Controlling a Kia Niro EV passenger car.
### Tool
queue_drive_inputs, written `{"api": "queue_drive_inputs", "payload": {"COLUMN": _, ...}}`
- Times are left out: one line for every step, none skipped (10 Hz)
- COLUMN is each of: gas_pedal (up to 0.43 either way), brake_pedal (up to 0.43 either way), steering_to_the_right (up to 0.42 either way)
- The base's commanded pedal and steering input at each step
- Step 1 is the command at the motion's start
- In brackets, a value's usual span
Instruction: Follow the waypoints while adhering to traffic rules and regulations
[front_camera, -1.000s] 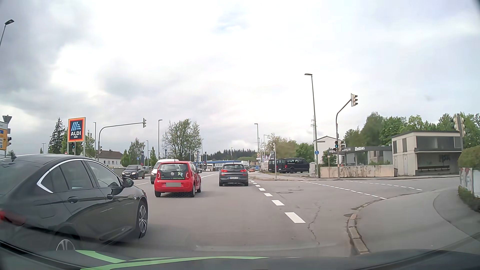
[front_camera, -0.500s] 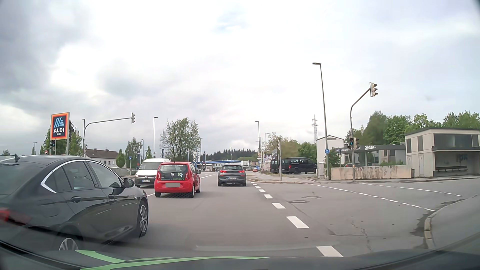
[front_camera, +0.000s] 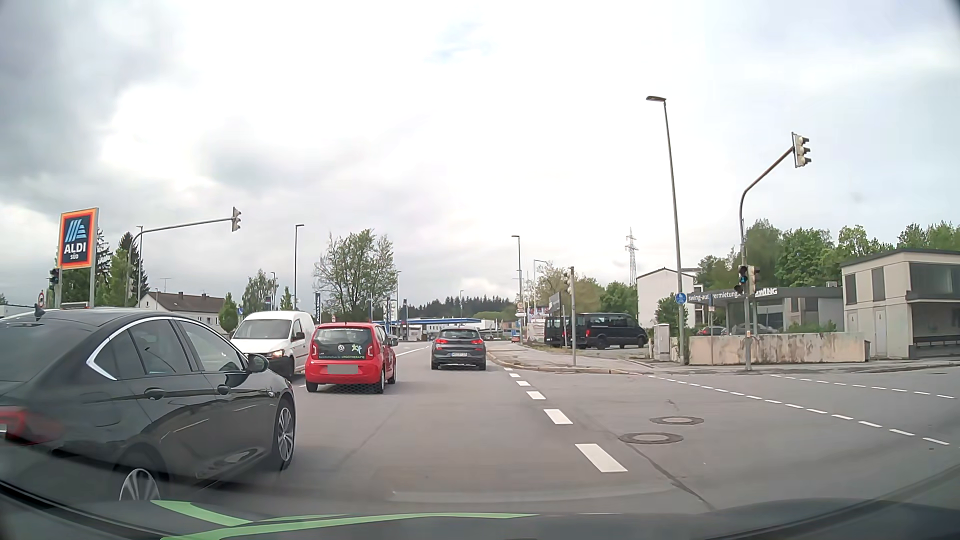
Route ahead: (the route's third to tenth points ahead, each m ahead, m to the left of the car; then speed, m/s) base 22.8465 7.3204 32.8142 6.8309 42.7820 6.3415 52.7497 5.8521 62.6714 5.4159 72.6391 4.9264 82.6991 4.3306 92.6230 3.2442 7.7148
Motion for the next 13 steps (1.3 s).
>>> {"api": "queue_drive_inputs", "payload": {"gas_pedal": 0.000, "brake_pedal": 0.000, "steering_to_the_right": -0.003}}
{"api": "queue_drive_inputs", "payload": {"gas_pedal": 0.000, "brake_pedal": 0.000, "steering_to_the_right": -0.005}}
{"api": "queue_drive_inputs", "payload": {"gas_pedal": 0.000, "brake_pedal": 0.000, "steering_to_the_right": -0.006}}
{"api": "queue_drive_inputs", "payload": {"gas_pedal": 0.000, "brake_pedal": 0.000, "steering_to_the_right": -0.007}}
{"api": "queue_drive_inputs", "payload": {"gas_pedal": 0.000, "brake_pedal": 0.000, "steering_to_the_right": -0.007}}
{"api": "queue_drive_inputs", "payload": {"gas_pedal": 0.000, "brake_pedal": 0.000, "steering_to_the_right": -0.007}}
{"api": "queue_drive_inputs", "payload": {"gas_pedal": 0.000, "brake_pedal": 0.000, "steering_to_the_right": -0.007}}
{"api": "queue_drive_inputs", "payload": {"gas_pedal": 0.000, "brake_pedal": 0.000, "steering_to_the_right": -0.007}}
{"api": "queue_drive_inputs", "payload": {"gas_pedal": 0.000, "brake_pedal": 0.000, "steering_to_the_right": -0.007}}
{"api": "queue_drive_inputs", "payload": {"gas_pedal": 0.000, "brake_pedal": 0.000, "steering_to_the_right": -0.007}}
{"api": "queue_drive_inputs", "payload": {"gas_pedal": 0.000, "brake_pedal": 0.000, "steering_to_the_right": -0.007}}
{"api": "queue_drive_inputs", "payload": {"gas_pedal": 0.000, "brake_pedal": 0.000, "steering_to_the_right": -0.008}}
{"api": "queue_drive_inputs", "payload": {"gas_pedal": 0.000, "brake_pedal": 0.006, "steering_to_the_right": -0.009}}
